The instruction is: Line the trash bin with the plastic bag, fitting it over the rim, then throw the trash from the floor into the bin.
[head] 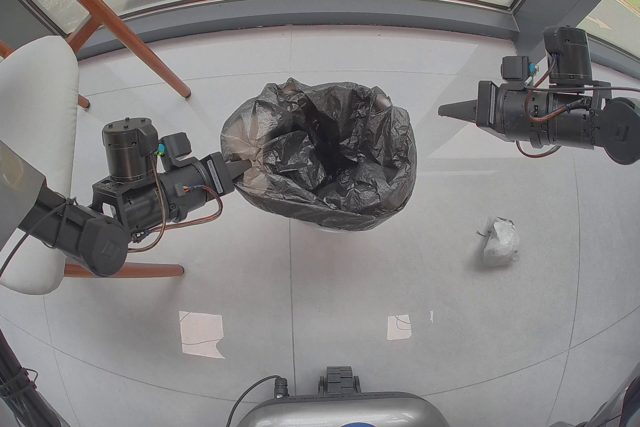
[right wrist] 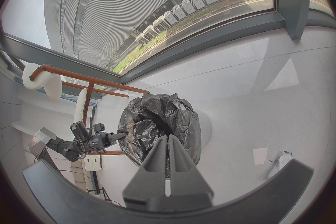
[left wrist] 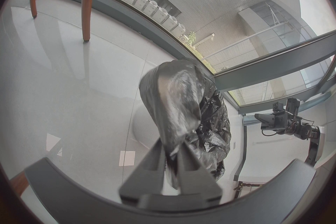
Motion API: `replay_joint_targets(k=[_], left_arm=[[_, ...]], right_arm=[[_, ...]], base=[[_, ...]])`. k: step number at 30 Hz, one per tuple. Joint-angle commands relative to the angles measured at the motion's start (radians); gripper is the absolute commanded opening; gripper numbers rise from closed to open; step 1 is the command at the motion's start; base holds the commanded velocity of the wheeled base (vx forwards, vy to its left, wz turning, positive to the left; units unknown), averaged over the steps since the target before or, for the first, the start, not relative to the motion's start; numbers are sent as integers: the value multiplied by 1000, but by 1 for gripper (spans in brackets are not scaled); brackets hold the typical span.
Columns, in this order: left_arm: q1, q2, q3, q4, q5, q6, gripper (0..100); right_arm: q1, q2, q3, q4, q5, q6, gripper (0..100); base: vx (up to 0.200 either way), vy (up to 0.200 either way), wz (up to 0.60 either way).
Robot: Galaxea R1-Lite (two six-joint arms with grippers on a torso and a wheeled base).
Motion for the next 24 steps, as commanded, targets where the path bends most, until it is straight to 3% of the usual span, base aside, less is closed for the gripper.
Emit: replay_joint_targets(k=[1,7,12,18,22,23,24], left_arm=[[-2,-31,58,-5,-1,5,100],[-1,-54,100,-8,0,18,100],[2,-170,138,-8,-1,13,100],[10,-340,239,-11,-8,5,100],[8,-386,279,-88,-20,5,100],[8,-388,282,-109,-31,7,100],[7,-388,285,-134,-51,10,100]], right_arm=[[-1,-18,30,0,2,0,0],[-16,-50,95,-2,0,-1,0],[-93,-103,213,1,-17,-17,0],[-302,-110,466,0,-61,-178,0],[-418,-99,569,0,-61,-207,0],[-440,-93,584,1,-61,-210,100],[-464,-79,601,0,-61,-210,100]], base=[[0,0,0],[0,0,0],[0,0,0],[0,0,0],[0,0,0],[0,0,0],[0,0,0]])
